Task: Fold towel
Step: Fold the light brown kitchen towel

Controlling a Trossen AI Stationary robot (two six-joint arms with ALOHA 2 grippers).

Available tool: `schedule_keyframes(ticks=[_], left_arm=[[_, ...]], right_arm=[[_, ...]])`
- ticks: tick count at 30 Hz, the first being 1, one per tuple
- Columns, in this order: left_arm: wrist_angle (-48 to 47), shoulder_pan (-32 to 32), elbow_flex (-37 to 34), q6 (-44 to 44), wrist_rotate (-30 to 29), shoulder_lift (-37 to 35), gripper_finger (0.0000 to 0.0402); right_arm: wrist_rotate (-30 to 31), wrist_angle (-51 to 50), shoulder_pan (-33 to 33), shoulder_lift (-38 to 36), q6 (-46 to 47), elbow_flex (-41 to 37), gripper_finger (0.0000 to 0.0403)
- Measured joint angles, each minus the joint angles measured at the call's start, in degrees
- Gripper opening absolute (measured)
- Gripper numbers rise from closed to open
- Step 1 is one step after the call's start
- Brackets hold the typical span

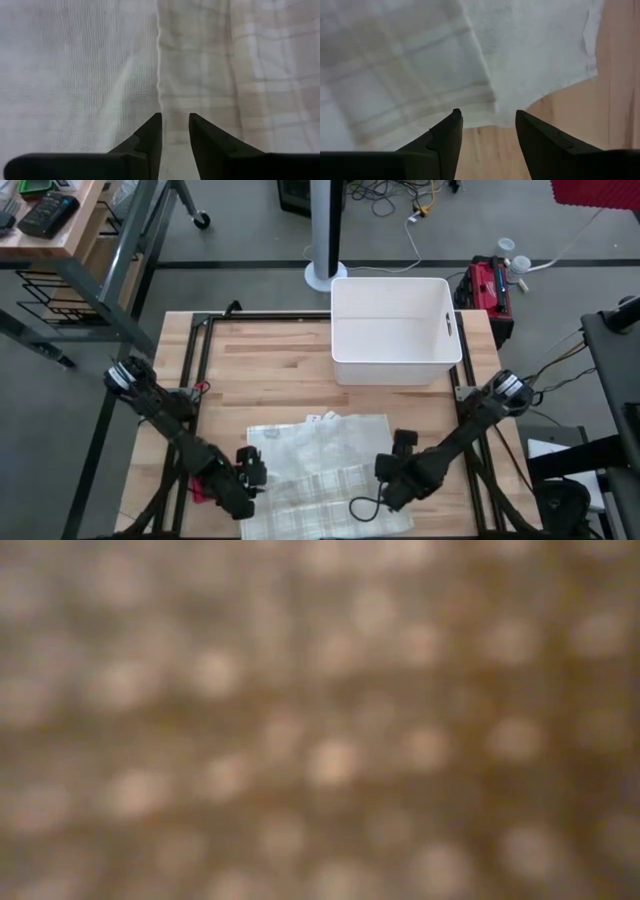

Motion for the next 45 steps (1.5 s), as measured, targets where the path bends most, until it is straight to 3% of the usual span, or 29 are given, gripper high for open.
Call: schedule_keyframes(ticks=[12,24,28,31,34,36,45], left_arm=[[11.17,1.02,-7.02,-0.49,2.65,-0.02,0.0077],[12.00,1.11,-7.42,-1.57,2.41,2.12,0.0076],[11.94,1.11,-7.04,-1.73,2.45,2.04,0.0075],[11.42,1.11,-6.06,-0.63,2.47,1.63,0.0064],[8.35,1.11,-4.77,-0.35,2.51,1.60,0.0028],[5.97,1.11,-3.86,-0.51,2.97,1.60,0.0007],[-11.94,0.87,6.28,-0.19,2.72,1.60,0.0002]], right_arm=[[-1.19,0.60,-4.60,-0.05,-6.46,-3.31,0.0171],[-3.71,6.76,-5.04,-0.11,-9.91,-4.67,0.0147],[-3.77,6.75,-5.01,-0.11,-9.74,-4.67,0.0114],[-4.22,6.77,-5.01,-0.12,-10.10,-4.68,0.0058],[-4.23,6.90,-5.01,-0.13,-10.80,-4.69,0.0010],[-4.23,6.90,-5.01,-0.13,-10.96,-4.69,0.0009],[-4.63,2.85,-3.32,-1.14,-8.70,-4.69,0.0001]])
